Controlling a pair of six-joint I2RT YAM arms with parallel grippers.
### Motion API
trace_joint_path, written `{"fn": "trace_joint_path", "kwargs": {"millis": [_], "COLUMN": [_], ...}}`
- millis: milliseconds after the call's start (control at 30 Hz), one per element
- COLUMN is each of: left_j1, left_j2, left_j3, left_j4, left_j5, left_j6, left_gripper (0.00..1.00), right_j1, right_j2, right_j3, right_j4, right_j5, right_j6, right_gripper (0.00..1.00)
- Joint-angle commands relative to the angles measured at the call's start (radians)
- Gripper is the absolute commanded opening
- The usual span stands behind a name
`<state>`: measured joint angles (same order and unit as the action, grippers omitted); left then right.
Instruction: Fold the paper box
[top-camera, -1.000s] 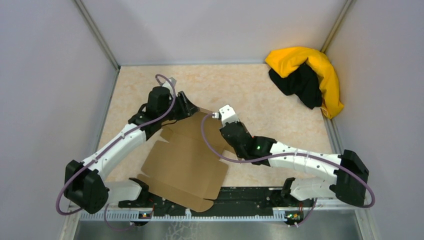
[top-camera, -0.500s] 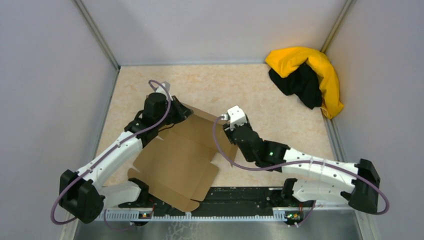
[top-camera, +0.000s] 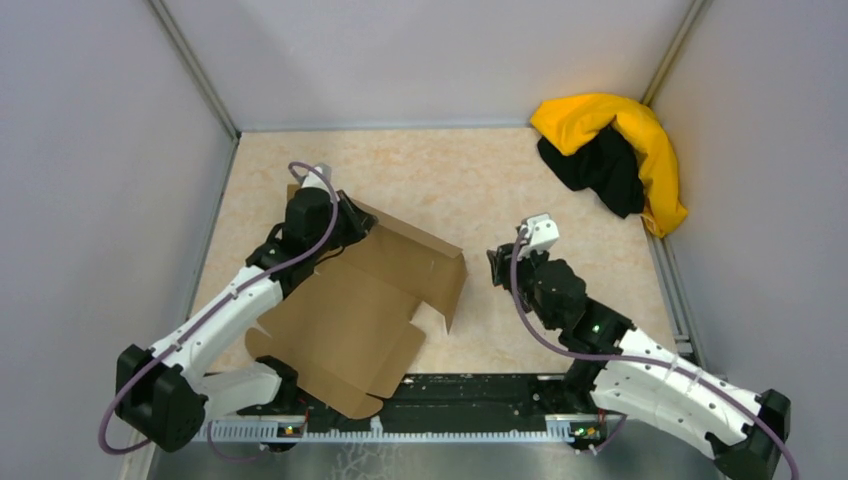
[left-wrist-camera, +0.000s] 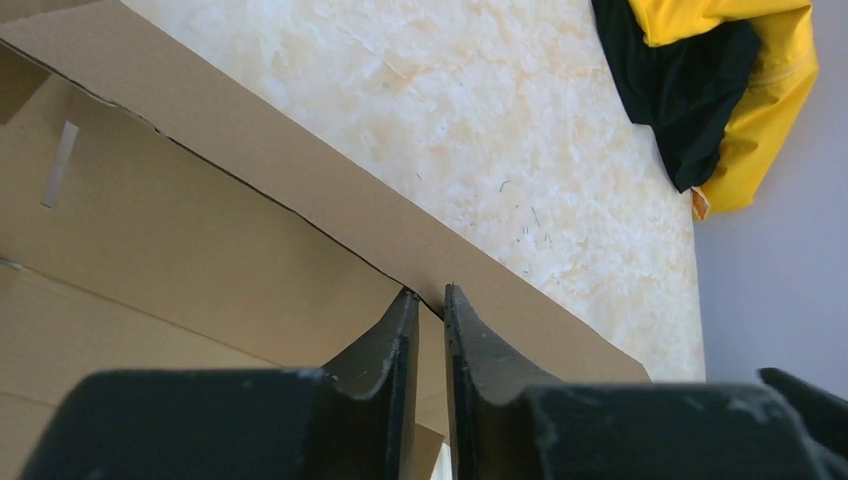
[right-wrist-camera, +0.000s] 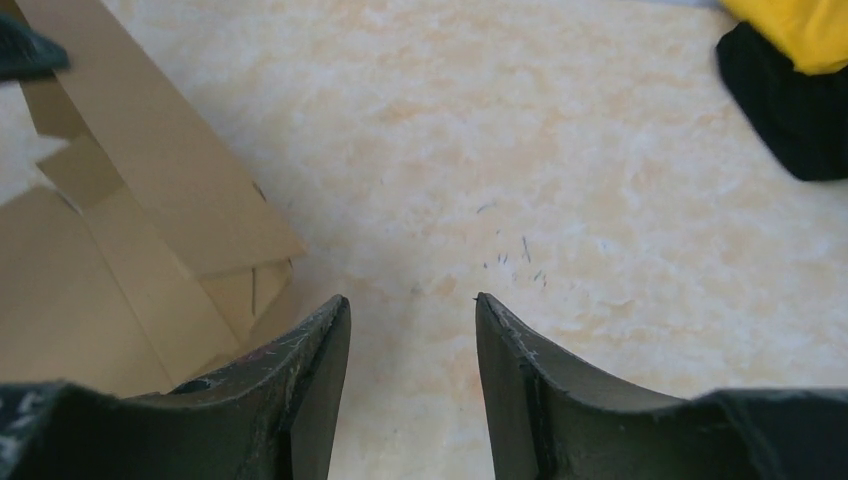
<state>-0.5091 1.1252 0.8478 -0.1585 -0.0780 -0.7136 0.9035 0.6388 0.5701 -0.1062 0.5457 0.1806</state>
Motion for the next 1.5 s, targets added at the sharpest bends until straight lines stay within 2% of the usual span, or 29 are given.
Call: {"fn": "trace_joint_path", "kwargs": {"millis": [0, 67, 167, 433, 567, 767, 900, 967, 1000, 1100, 1167, 1233, 1300, 1367, 1467], "left_j1": [0.002, 0.002, 0.003, 0.003, 0.006, 0.011, 0.024, 0.043, 0.056, 0.068, 0.077, 0.108, 0.158, 0.192, 0.209], "left_j2": [-0.033, -0.033, -0.035, -0.042, -0.033, 0.001, 0.056, 0.108, 0.139, 0.234, 0.292, 0.369, 0.465, 0.528, 0.527], "left_j3": [-0.003, 0.013, 0.039, 0.061, 0.068, 0.081, 0.101, 0.143, 0.171, 0.258, 0.309, 0.367, 0.437, 0.480, 0.384], "left_j4": [0.004, 0.001, -0.005, -0.015, -0.013, -0.003, 0.009, 0.010, -0.001, -0.039, -0.044, -0.043, -0.055, -0.073, 0.075], "left_j5": [-0.059, -0.054, -0.037, -0.032, -0.031, -0.007, -0.005, 0.027, 0.046, 0.058, 0.071, 0.155, 0.284, 0.355, 0.398], "left_j6": [0.041, 0.043, 0.045, 0.052, 0.059, 0.071, 0.096, 0.111, 0.115, 0.138, 0.157, 0.160, 0.134, 0.093, -0.017], "left_gripper": [0.24, 0.32, 0.36, 0.30, 0.31, 0.31, 0.45, 0.54, 0.60, 0.97, 0.99, 0.99, 0.99, 0.99, 0.99], "right_j1": [-0.029, -0.029, -0.030, -0.029, -0.029, -0.029, -0.061, -0.161, -0.238, -0.451, -0.525, -0.561, -0.573, -0.575, -0.580], "right_j2": [0.034, 0.080, 0.125, 0.076, 0.056, 0.087, 0.140, 0.222, 0.278, 0.460, 0.577, 0.681, 0.782, 0.879, 1.041], "right_j3": [-0.055, -0.034, 0.002, 0.001, 0.005, 0.017, 0.055, 0.119, 0.151, 0.240, 0.310, 0.374, 0.423, 0.492, 0.632], "right_j4": [0.093, 0.098, 0.119, 0.157, 0.179, 0.169, 0.168, 0.142, 0.139, 0.150, 0.140, 0.119, 0.125, 0.121, 0.067], "right_j5": [-0.185, -0.214, -0.236, -0.304, -0.386, -0.336, -0.309, -0.405, -0.506, -0.789, -0.890, -0.945, -0.957, -0.960, -1.046], "right_j6": [0.030, 0.015, 0.011, 0.006, -0.017, -0.021, -0.030, -0.014, 0.000, 0.041, 0.034, 0.020, -0.004, -0.048, -0.117], "right_gripper": [0.50, 0.52, 0.53, 0.55, 0.57, 0.58, 0.63, 0.64, 0.63, 0.63, 0.63, 0.63, 0.62, 0.61, 0.58]}}
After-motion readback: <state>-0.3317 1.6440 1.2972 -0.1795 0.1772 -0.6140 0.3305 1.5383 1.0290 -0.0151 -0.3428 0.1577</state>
